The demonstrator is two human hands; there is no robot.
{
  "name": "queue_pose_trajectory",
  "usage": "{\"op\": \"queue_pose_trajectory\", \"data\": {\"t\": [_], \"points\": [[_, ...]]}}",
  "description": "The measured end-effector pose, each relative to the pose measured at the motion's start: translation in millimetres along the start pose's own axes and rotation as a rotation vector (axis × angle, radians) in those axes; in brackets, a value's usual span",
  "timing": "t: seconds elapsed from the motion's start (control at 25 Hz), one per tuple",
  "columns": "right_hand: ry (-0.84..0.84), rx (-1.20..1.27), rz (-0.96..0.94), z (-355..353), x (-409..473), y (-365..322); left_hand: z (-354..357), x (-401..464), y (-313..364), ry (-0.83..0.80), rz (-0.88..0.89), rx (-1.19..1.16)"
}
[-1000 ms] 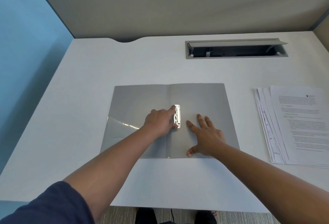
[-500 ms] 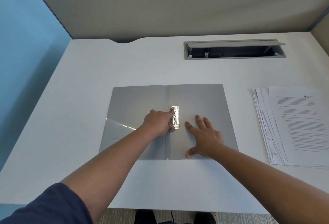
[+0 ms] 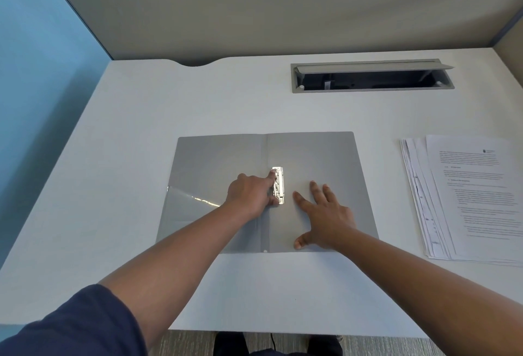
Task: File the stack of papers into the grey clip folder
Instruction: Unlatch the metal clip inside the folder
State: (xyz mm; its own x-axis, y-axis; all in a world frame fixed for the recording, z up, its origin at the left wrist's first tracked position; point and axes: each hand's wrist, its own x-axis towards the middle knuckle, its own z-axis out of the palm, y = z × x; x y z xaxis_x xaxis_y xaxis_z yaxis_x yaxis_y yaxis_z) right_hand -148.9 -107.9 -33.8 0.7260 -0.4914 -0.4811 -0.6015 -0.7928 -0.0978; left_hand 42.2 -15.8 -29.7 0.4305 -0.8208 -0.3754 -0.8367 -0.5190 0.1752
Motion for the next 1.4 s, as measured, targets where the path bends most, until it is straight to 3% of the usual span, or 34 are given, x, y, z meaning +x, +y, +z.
{"op": "queue_pose_trajectory", "data": {"t": [0.2,0.4,0.68,0.8,0.88,0.96,1.12,1.4], "points": [[-0.007,0.003,-0.005,-2.1,-1.8,-0.4,-17.2,-1.6,-4.6,-0.106,0.046,0.002],[-0.004,-0.003,-0.006,-3.0,-2.4,-1.0,-29.4,-5.7,-11.0,-0.153,0.079,-0.174],[-0.005,0.019,0.003,0.1,-0.2,0.1,-17.3,-17.8,-7.3,0.208,0.259,-0.486],[-0.005,0.026,0.002,1.9,0.6,1.3,-21.5,-15.3,-7.1,0.099,0.274,-0.468],[-0.002,0.020,-0.004,2.9,0.7,1.6,-24.4,-12.9,-8.3,0.035,0.295,-0.300],[0.001,0.016,-0.008,3.4,1.0,2.0,-27.9,-11.4,-9.1,0.081,0.340,-0.230],[0.003,0.027,-0.006,3.9,1.7,2.3,-40.5,-3.2,-12.4,0.251,0.366,-0.351],[0.007,0.015,-0.011,6.4,2.4,3.4,-46.1,35.8,-14.6,0.347,0.192,-0.468]]}}
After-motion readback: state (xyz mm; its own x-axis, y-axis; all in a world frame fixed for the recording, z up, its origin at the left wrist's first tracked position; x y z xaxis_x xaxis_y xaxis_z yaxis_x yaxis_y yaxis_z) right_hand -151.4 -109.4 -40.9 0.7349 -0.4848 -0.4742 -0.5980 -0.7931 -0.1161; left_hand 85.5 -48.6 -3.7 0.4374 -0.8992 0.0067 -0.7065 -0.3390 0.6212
